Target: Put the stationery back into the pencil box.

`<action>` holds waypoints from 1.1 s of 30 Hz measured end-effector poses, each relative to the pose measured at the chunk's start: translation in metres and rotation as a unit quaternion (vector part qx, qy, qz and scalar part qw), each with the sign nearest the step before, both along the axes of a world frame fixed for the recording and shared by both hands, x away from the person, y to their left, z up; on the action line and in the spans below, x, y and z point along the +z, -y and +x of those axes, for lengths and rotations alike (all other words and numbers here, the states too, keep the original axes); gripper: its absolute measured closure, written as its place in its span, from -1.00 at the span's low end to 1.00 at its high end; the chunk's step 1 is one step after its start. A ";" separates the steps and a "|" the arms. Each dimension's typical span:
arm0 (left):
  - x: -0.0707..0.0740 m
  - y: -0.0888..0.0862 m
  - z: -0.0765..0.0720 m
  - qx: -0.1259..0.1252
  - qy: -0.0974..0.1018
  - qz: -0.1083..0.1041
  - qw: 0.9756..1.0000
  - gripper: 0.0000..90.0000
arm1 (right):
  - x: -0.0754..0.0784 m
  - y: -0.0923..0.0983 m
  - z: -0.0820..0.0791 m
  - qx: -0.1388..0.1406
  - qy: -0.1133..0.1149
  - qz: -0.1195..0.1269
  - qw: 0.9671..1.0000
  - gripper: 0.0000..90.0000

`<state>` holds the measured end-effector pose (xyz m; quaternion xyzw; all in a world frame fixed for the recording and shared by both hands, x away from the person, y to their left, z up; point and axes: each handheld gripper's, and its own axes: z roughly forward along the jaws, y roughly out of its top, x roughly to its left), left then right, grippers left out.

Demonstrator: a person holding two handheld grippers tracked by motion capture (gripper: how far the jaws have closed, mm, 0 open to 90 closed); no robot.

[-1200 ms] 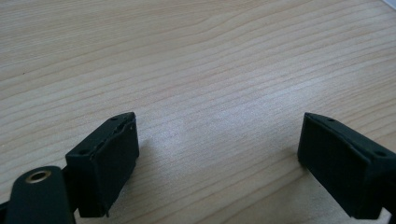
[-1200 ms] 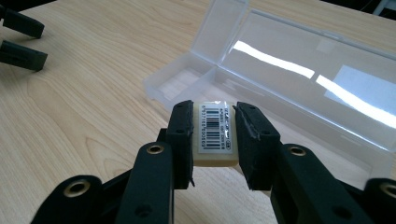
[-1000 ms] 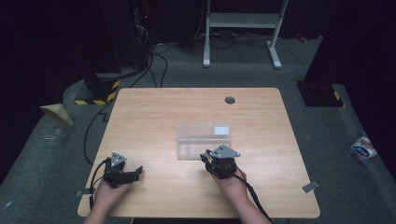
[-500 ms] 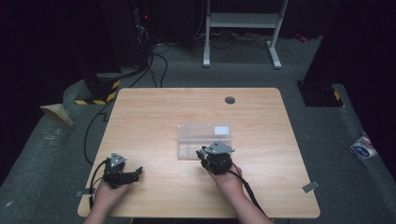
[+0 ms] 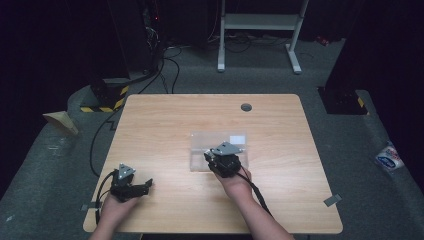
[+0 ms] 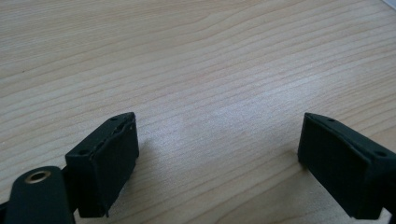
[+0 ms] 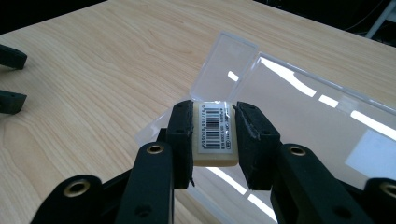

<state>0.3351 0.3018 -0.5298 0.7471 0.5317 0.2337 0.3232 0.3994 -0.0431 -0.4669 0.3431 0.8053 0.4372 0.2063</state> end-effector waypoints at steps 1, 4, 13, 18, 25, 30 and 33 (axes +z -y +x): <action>0.000 0.000 0.000 0.000 0.000 0.000 1.000 -0.72 | 0.000 -0.003 0.002 0.001 0.000 -0.002 1.000 0.51; 0.000 0.000 0.000 -0.001 0.000 0.000 1.000 -0.72 | -0.001 -0.011 0.008 0.002 -0.006 0.000 1.000 0.51; 0.000 0.001 0.002 -0.004 0.000 0.000 1.000 -0.73 | -0.008 -0.040 0.019 0.005 -0.024 0.000 1.000 0.50; 0.000 0.001 0.002 -0.004 0.000 0.000 1.000 -0.72 | -0.015 -0.051 0.024 0.000 -0.035 -0.001 0.999 0.50; 0.000 0.000 0.002 -0.007 -0.001 0.002 1.000 -0.72 | -0.031 -0.057 0.033 -0.016 -0.056 -0.012 0.998 0.50; 0.000 0.000 0.002 -0.007 -0.002 0.002 1.000 -0.72 | -0.035 -0.059 0.032 -0.016 -0.060 -0.020 0.998 0.50; 0.000 0.001 0.001 -0.006 -0.001 0.001 1.000 -0.72 | -0.036 -0.060 0.031 -0.016 -0.057 -0.027 0.998 0.50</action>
